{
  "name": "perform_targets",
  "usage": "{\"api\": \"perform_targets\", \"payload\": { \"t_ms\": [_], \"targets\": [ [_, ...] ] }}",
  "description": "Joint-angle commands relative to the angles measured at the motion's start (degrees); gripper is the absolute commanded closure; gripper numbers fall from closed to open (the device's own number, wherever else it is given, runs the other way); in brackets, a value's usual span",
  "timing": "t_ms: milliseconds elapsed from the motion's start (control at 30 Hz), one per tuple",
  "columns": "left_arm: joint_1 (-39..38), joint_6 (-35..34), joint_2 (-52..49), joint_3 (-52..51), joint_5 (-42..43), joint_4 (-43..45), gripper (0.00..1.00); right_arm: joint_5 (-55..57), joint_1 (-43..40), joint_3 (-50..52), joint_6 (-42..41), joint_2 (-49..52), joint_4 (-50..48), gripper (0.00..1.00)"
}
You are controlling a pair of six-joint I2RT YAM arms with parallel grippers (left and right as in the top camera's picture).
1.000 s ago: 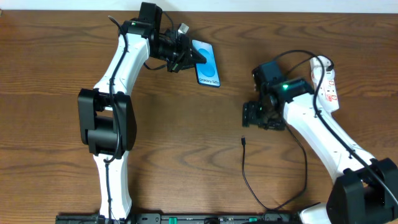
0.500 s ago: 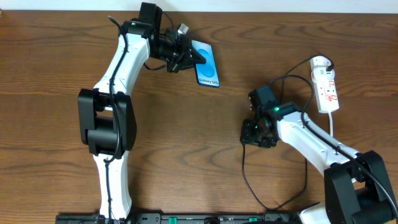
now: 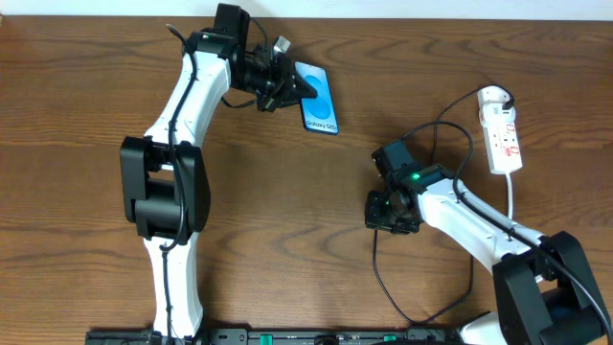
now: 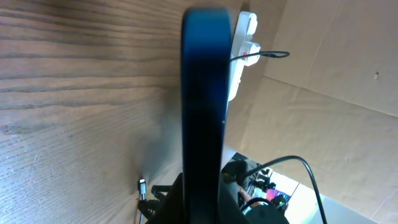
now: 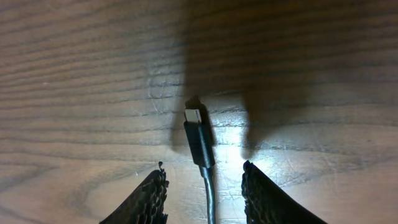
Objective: Plug charger to phone and switch on socket
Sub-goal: 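Move the right gripper down to the black USB-C plug, then grasp the USB-C plug with the right gripper and lift it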
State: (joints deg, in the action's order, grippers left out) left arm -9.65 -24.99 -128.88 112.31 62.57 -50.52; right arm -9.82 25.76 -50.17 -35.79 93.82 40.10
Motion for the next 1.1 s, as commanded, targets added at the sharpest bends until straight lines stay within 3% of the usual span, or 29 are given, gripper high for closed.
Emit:
{"api": "perform_targets", "payload": {
  "t_ms": [0, 233, 500, 1067],
  "targets": [
    [0.09, 1.38, 2.08, 0.46, 1.22, 0.04, 0.93, -2.6, 0.81, 0.46, -0.37, 2.89, -0.04, 0.63],
    [0.09, 1.36, 2.08, 0.46, 1.22, 0.04, 0.92, -2.6, 0.85, 0.46, -0.61, 4.04, -0.2, 0.66],
    [0.09, 1.38, 2.08, 0.46, 1.22, 0.04, 0.93, -2.56, 0.81, 0.46, -0.59, 4.04, -0.26, 0.79],
    [0.09, 1.36, 2.08, 0.46, 1.22, 0.04, 0.93, -1.2, 0.81, 0.46, -0.39, 4.04, -0.24, 0.87]
  ]
}}
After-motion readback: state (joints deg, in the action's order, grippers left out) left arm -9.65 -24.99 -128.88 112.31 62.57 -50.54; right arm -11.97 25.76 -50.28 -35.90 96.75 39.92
